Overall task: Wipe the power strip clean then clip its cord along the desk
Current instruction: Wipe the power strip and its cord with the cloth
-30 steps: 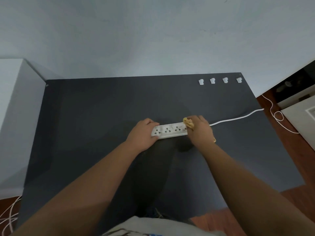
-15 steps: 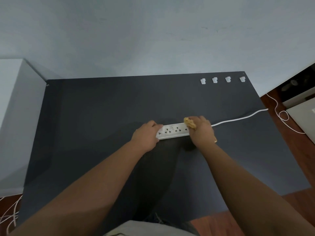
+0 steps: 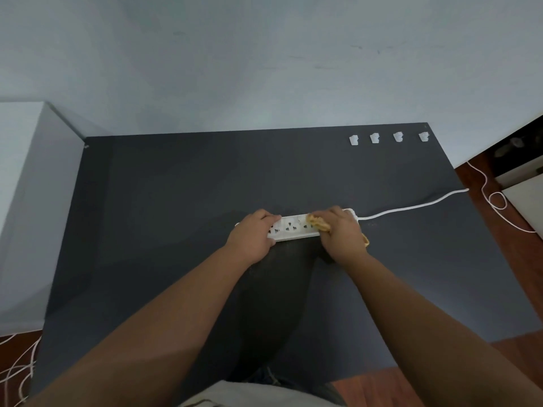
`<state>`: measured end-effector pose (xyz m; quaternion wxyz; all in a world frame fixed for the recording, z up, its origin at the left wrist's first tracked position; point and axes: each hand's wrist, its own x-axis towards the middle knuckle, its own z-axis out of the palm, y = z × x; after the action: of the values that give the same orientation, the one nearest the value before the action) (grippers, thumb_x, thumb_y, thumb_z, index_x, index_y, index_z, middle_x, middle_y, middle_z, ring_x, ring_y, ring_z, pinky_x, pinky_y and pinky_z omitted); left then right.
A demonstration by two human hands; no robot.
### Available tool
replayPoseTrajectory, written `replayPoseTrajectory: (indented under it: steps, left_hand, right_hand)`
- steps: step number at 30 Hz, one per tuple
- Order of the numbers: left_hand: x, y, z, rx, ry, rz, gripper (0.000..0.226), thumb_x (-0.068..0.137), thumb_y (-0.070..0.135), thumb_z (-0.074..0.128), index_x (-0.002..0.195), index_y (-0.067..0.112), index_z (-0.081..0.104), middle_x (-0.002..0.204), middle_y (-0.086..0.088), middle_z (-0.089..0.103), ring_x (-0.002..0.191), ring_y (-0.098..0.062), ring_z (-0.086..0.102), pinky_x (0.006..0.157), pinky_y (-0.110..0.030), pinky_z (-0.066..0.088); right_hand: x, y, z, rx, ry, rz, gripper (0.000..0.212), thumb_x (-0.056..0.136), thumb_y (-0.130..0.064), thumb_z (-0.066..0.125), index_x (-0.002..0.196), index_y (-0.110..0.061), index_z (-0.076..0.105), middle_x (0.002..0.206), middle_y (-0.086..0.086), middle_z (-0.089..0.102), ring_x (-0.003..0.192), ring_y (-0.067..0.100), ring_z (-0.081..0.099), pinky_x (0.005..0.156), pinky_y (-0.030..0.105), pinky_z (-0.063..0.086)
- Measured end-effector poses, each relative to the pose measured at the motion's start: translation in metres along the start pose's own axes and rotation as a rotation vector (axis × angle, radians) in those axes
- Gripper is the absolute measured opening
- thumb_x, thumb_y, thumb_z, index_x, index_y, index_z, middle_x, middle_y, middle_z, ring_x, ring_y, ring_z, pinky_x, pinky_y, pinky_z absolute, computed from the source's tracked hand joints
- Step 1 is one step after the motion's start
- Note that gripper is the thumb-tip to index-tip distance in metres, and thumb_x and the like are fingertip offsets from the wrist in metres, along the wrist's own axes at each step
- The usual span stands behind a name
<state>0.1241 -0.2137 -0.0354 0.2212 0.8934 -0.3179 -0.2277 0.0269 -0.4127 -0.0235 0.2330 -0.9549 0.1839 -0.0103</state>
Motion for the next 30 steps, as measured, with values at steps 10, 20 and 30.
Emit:
replayPoseTrajectory:
  steps: [10,20,30]
  left_hand:
    - [-0.001,0.000,-0.002,-0.008,-0.003,0.012,0.061,0.086,0.022,0.066,0.142,0.026,0.042,0.136,0.007,0.045,0.124,-0.018,0.044,0.100,-0.033,0.042]
    - [0.000,0.000,0.002,-0.020,0.014,-0.009,0.064,0.086,0.022,0.066,0.143,0.027,0.040,0.137,0.008,0.044,0.126,-0.017,0.043,0.101,-0.030,0.038]
    - [0.001,0.000,0.002,-0.018,0.007,-0.013,0.064,0.085,0.022,0.067,0.143,0.028,0.041,0.138,0.008,0.044,0.125,-0.017,0.044,0.104,-0.034,0.040]
  right_hand:
    - [-0.015,-0.025,0.013,-0.070,-0.105,-0.172,0.038,0.077,-0.009,0.057,0.108,-0.027,0.070,0.098,0.003,0.064,0.092,0.028,0.053,0.079,0.040,0.046]
    - [-0.036,-0.030,0.025,0.046,0.004,0.025,0.039,0.076,-0.004,0.061,0.109,-0.022,0.071,0.097,0.007,0.067,0.092,0.029,0.055,0.082,0.041,0.047]
    - [-0.031,-0.026,0.019,0.021,-0.025,0.136,0.040,0.078,-0.009,0.055,0.111,-0.026,0.069,0.101,0.003,0.066,0.098,0.028,0.054,0.086,0.039,0.044]
